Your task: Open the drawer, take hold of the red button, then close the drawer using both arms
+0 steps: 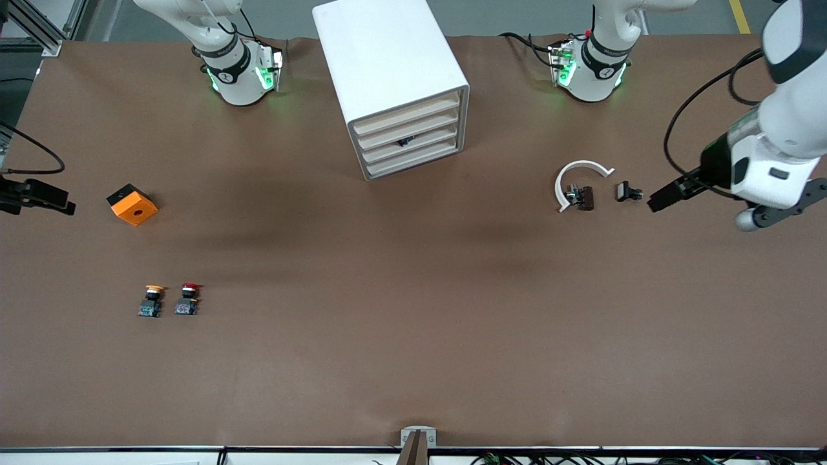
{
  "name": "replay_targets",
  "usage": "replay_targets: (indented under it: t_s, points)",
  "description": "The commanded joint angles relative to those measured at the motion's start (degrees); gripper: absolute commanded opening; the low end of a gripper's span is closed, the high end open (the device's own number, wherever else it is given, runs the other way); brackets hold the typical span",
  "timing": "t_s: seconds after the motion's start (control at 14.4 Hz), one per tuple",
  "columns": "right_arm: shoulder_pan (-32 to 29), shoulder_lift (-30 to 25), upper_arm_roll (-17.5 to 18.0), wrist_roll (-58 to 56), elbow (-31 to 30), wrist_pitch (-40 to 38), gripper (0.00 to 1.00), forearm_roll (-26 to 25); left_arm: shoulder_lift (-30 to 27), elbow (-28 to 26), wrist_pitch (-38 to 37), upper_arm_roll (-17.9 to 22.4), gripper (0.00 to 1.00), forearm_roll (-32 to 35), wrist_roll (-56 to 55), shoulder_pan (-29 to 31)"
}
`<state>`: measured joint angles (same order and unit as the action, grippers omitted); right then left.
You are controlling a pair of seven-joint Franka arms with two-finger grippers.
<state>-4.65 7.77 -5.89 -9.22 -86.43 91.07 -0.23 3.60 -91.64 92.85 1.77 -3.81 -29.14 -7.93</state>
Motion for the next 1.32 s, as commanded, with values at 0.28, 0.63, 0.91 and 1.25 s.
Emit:
replay_targets:
  t_s: [0.28, 0.63, 0.91, 1.25]
  points:
    - [-1.76, -0.83, 0.79, 1.56, 4.42, -8.17, 1.00, 1.71, -3.77, -1.34, -2.76, -0.54, 1.00, 0.99, 12.78, 7.92]
    - [-2.55, -4.69, 0.61, 6.15, 3.90, -10.04, 1.00, 5.41, -3.34, -0.64, -1.97, -0.89, 1.00, 1.34, 13.05, 8.90]
    - [-2.47, -9.51, 0.87, 5.79, -2.41, -10.13, 1.00, 4.19, -3.07, 0.58, -1.09, -0.98, 1.00, 1.26, 13.05, 8.98]
    - [-1.33, -13.31, 0.61, -0.09, -7.27, -6.70, 1.00, 1.81, -2.11, 1.99, 0.05, -1.15, 1.00, 1.26, 13.05, 9.16]
